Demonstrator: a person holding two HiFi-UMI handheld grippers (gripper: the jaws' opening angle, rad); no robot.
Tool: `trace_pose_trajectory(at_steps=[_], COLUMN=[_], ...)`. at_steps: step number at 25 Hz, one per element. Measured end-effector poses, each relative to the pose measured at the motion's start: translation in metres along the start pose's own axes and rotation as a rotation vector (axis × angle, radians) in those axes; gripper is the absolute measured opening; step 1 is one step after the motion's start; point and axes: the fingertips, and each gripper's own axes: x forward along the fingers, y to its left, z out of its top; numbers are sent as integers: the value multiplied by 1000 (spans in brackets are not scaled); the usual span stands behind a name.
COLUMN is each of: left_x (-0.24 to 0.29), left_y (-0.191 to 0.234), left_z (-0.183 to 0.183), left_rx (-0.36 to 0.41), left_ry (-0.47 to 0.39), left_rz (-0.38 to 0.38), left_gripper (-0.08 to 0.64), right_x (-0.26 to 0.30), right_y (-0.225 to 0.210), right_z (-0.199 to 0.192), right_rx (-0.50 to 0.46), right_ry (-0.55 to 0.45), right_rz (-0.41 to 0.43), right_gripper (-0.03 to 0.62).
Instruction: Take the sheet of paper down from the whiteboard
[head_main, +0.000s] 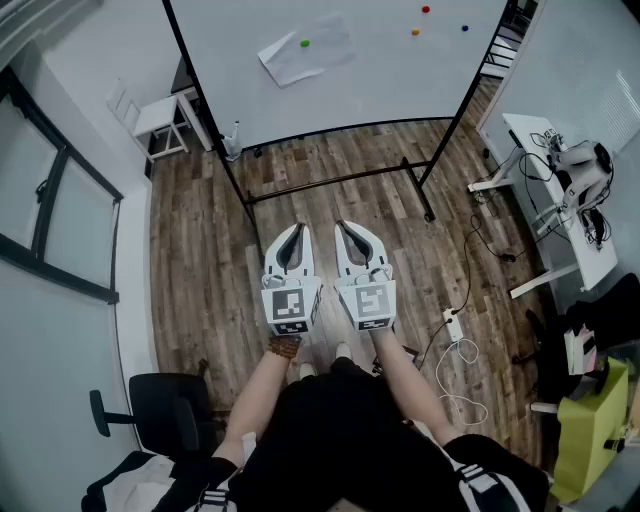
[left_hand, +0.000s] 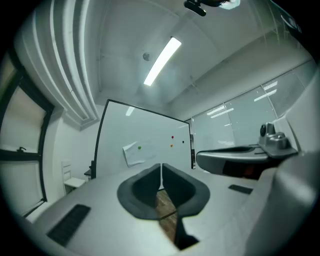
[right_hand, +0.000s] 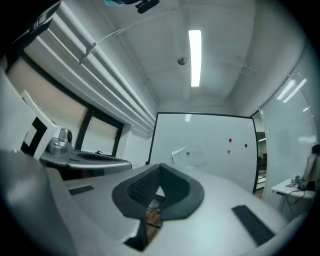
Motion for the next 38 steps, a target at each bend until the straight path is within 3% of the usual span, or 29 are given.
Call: trace_pose_trajectory(at_steps=[11, 18, 23, 38], left_x=[24, 42, 49, 109], left_y=[-20, -41, -46, -15], left_z=[-5, -9, -15, -25], left_rx=[30, 22, 12, -23], left_ry=[20, 36, 51, 30], left_rz=[24, 48, 71, 75], left_gripper=[21, 20, 21, 20], right_x=[6, 2, 8, 67], right_y=[-40, -69, -83, -88], right_z=[-11, -4, -11, -38], right_rx=[51, -2, 18, 21], right_ry=[-1, -43, -34, 27], right_rz=[3, 13, 41, 100], right_gripper=[-2, -2, -2, -2])
